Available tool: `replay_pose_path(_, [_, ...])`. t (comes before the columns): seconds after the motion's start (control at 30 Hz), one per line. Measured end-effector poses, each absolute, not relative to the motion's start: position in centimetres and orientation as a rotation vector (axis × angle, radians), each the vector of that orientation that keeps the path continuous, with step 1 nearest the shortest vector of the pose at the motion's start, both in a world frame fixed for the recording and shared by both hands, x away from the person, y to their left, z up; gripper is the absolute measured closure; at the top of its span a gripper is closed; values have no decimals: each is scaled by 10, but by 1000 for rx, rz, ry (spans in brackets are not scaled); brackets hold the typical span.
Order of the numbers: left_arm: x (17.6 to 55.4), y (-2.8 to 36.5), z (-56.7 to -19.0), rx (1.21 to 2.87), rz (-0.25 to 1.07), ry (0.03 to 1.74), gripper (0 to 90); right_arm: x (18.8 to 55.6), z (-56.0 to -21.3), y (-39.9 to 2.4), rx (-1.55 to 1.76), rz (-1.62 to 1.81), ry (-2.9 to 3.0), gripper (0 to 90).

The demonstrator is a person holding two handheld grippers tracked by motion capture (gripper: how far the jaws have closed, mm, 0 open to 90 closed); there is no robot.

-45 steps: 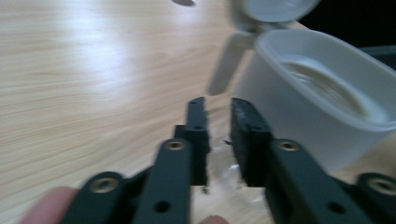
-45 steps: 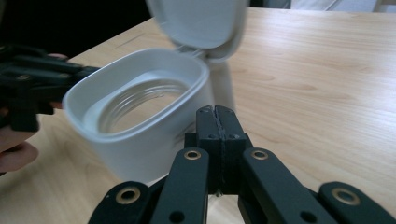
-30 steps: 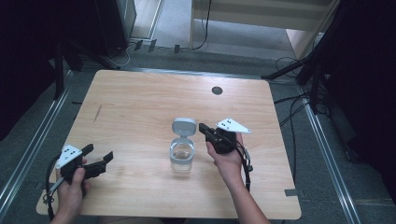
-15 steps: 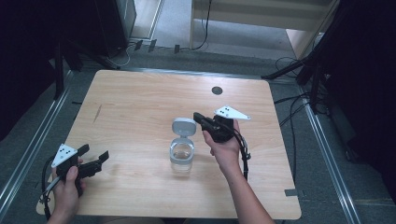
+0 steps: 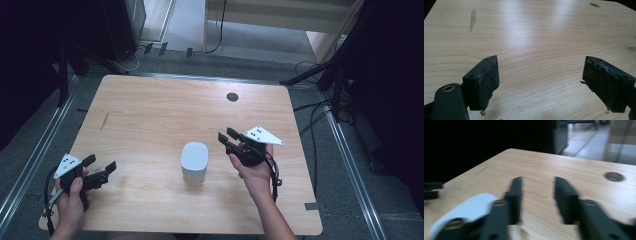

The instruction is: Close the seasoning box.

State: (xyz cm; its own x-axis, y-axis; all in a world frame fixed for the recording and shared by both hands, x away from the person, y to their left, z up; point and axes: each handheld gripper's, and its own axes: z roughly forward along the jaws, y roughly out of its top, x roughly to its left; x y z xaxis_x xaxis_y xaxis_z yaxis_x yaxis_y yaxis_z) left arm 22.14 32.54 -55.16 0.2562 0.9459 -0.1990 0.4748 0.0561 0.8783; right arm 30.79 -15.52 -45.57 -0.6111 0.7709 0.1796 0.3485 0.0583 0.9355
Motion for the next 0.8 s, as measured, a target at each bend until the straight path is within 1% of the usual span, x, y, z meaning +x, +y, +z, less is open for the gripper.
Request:
replay_pose_path(0.03, [222,325,-552,1568,616,1364,139,308,-457,-160,1143,1541,1968,341])
replay_pose_path(0.07, [222,325,-551,1571,617,1362,139,308,-458,-164,1168,1524,1967,290])
replay_pose_path(0.1, [222,325,-551,1571,617,1362,139,308,-461,-169,1191,1504,1959,212])
replay_pose_path(0.13, [222,325,-551,1570,618,1362,139,307,-462,-171,1199,1491,1956,180])
replay_pose_path(0.2, [222,325,-552,1571,618,1362,139,306,-467,-180,1239,1463,1943,147])
replay_pose_path(0.8, [222,324,-552,1572,620,1359,140,278,-507,-273,1421,1309,1860,144])
